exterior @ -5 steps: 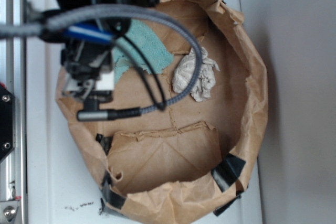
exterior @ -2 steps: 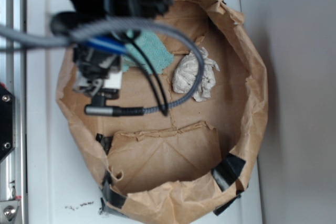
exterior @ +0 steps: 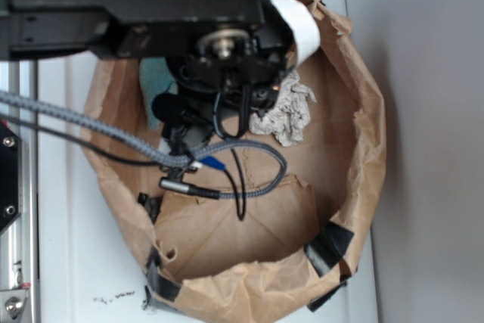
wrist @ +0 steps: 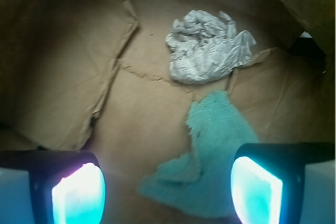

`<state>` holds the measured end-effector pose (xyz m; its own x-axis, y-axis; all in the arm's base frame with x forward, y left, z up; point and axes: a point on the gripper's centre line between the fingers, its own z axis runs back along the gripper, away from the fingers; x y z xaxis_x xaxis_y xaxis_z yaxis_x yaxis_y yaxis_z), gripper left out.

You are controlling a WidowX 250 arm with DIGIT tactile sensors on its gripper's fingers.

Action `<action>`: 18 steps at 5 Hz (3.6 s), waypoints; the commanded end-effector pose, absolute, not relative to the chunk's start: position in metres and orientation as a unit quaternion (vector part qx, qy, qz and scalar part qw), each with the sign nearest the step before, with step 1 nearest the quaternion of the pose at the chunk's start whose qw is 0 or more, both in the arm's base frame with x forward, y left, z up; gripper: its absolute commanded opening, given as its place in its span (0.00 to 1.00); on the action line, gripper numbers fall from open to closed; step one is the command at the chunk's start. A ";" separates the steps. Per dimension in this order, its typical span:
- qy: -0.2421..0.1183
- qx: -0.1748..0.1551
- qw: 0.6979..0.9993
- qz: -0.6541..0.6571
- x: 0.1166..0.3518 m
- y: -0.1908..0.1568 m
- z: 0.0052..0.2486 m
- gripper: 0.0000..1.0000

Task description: Grab the white paper.

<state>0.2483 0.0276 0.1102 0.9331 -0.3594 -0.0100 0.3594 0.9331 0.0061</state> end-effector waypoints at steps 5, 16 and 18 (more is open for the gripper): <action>-0.056 -0.012 0.983 -0.173 0.310 0.031 0.111 1.00; -0.130 -0.085 0.962 -0.223 0.289 0.043 0.096 0.00; -0.171 -0.106 0.938 -0.281 0.234 0.030 0.120 0.00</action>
